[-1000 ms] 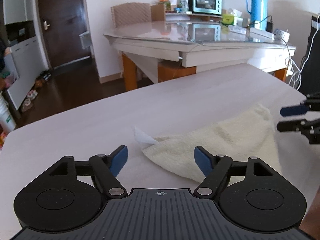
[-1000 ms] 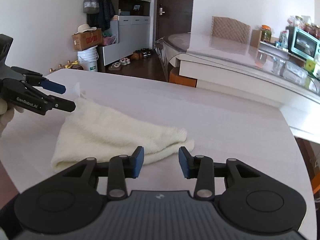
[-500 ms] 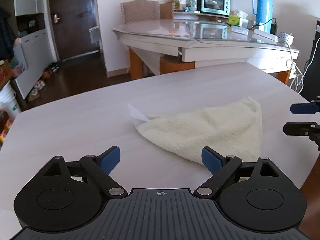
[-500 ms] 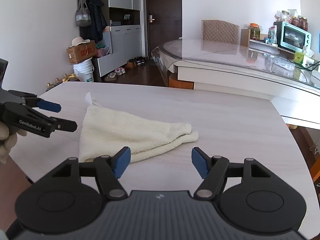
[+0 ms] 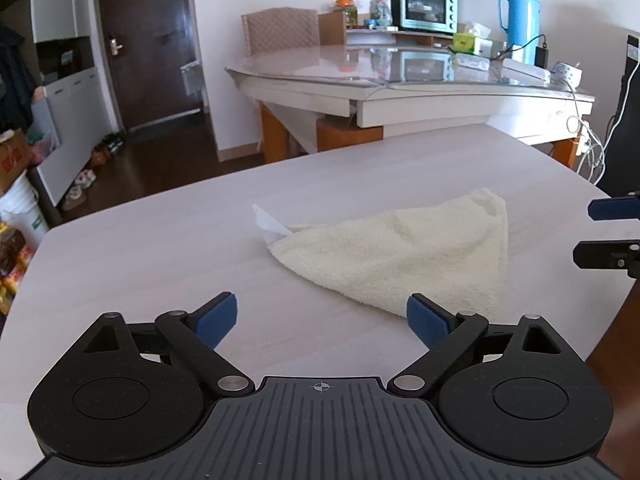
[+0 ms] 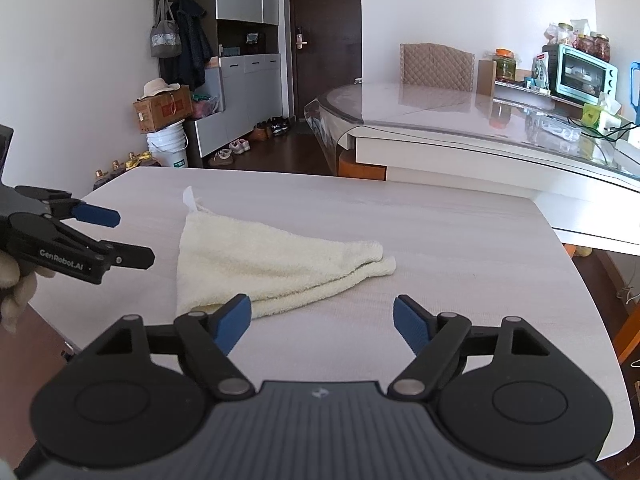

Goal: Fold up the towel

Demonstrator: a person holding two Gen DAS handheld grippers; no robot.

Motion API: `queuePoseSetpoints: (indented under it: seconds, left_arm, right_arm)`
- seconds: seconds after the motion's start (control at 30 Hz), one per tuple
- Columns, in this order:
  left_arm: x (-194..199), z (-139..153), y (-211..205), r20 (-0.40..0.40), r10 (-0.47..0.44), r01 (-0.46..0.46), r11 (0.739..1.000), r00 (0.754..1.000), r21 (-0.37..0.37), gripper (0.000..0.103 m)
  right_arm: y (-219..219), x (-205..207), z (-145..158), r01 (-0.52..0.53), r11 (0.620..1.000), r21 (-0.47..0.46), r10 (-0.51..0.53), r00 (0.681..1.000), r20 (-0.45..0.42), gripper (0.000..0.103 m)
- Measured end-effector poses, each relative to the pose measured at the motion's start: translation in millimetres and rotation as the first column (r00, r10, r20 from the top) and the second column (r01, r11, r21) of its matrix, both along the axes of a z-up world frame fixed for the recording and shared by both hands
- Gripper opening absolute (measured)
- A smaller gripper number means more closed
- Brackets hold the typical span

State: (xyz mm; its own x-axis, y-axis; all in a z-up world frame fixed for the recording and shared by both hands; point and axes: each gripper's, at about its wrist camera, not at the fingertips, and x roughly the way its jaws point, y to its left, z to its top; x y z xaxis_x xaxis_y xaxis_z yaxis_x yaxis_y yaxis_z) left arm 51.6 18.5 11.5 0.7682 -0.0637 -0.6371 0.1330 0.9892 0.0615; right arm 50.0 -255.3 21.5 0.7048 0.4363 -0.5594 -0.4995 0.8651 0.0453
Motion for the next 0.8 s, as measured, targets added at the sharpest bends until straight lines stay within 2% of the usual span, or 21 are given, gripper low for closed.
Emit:
queuePoseSetpoints:
  seconds: [0.23, 0.47, 0.67, 0.73, 0.8]
  left_arm:
    - [12, -2, 3, -0.002, -0.010, 0.010, 1.000, 1.000, 0.014, 0.098]
    - [45, -7, 2, -0.004, -0.029, 0.029, 0.999, 1.000, 0.037, 0.099]
    - [75, -18, 3, -0.019, -0.042, 0.043, 0.996, 0.999, 0.076, 0.099]
    - [79, -20, 4, -0.023, -0.045, 0.047, 0.996, 0.999, 0.077, 0.097]
    - [84, -23, 6, -0.028, -0.050, 0.052, 0.996, 0.998, 0.076, 0.088]
  right_arm:
    - [4, 11, 1, -0.008, 1.000, 0.026, 0.007, 1.000, 0.008, 0.080]
    - [14, 55, -7, -0.005, 1.000, 0.021, 0.005, 1.000, -0.022, 0.061]
    - [20, 87, -20, -0.001, 1.000, 0.006, 0.002, 0.999, -0.051, 0.059]
    - [22, 95, -25, 0.001, 1.000, 0.008, -0.001, 0.998, -0.061, 0.058]
    - [23, 101, -29, 0.002, 1.000, 0.013, -0.002, 0.998, -0.069, 0.056]
